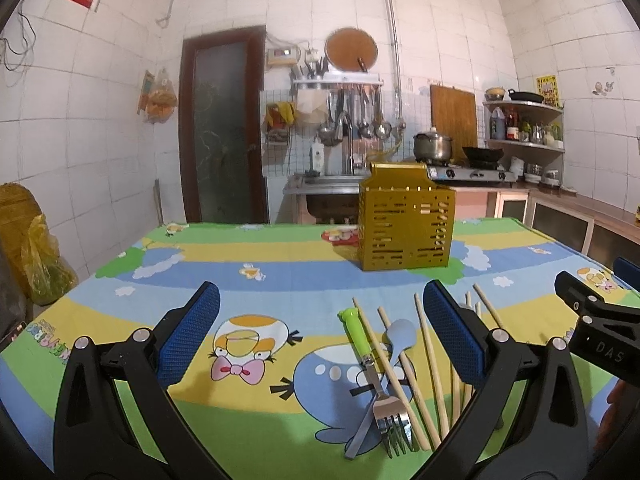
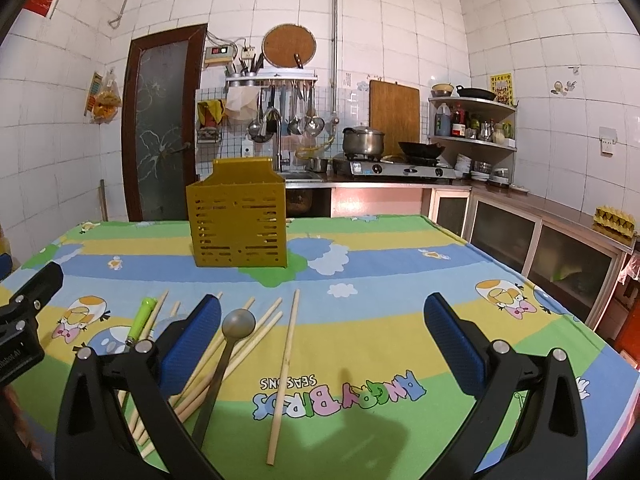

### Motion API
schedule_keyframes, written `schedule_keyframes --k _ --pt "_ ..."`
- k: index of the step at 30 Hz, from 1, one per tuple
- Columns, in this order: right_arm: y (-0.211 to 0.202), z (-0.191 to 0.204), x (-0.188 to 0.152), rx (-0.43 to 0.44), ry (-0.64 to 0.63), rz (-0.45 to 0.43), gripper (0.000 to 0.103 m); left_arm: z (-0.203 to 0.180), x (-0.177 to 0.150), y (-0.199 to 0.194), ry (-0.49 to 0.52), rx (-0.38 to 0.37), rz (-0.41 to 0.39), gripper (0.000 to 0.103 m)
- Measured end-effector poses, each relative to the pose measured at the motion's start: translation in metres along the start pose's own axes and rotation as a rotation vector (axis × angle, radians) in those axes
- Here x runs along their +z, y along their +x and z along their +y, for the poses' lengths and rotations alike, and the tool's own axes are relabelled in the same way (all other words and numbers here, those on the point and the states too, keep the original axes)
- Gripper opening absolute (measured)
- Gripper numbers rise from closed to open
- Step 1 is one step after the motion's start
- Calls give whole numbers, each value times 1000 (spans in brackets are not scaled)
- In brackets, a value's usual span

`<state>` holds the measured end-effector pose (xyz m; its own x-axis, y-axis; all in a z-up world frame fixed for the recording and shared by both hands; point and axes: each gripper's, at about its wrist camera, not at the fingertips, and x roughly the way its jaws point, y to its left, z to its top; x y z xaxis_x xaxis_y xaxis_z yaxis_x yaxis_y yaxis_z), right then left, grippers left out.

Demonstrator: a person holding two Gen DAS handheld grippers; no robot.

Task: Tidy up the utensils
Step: 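Move left tool toward the green-handled fork while right tool approaches a wooden chopstick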

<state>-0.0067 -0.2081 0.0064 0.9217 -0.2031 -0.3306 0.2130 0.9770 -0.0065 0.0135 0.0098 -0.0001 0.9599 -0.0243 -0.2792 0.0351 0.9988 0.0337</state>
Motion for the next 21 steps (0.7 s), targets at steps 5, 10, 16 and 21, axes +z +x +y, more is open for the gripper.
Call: schedule_keyframes --k 5,10,16,21 --pt "22 0 6 13 -9 90 99 2 7 23 27 -18 94 98" --pt "57 -6 18 -14 -23 206 99 6 19 57 51 -3 169 98" --pt "102 -8 17 -36 -24 354 99 9 13 110 41 -14 339 98" --pt "127 -8 6 -39 -17 431 99 8 -3 141 21 -20 463 98"
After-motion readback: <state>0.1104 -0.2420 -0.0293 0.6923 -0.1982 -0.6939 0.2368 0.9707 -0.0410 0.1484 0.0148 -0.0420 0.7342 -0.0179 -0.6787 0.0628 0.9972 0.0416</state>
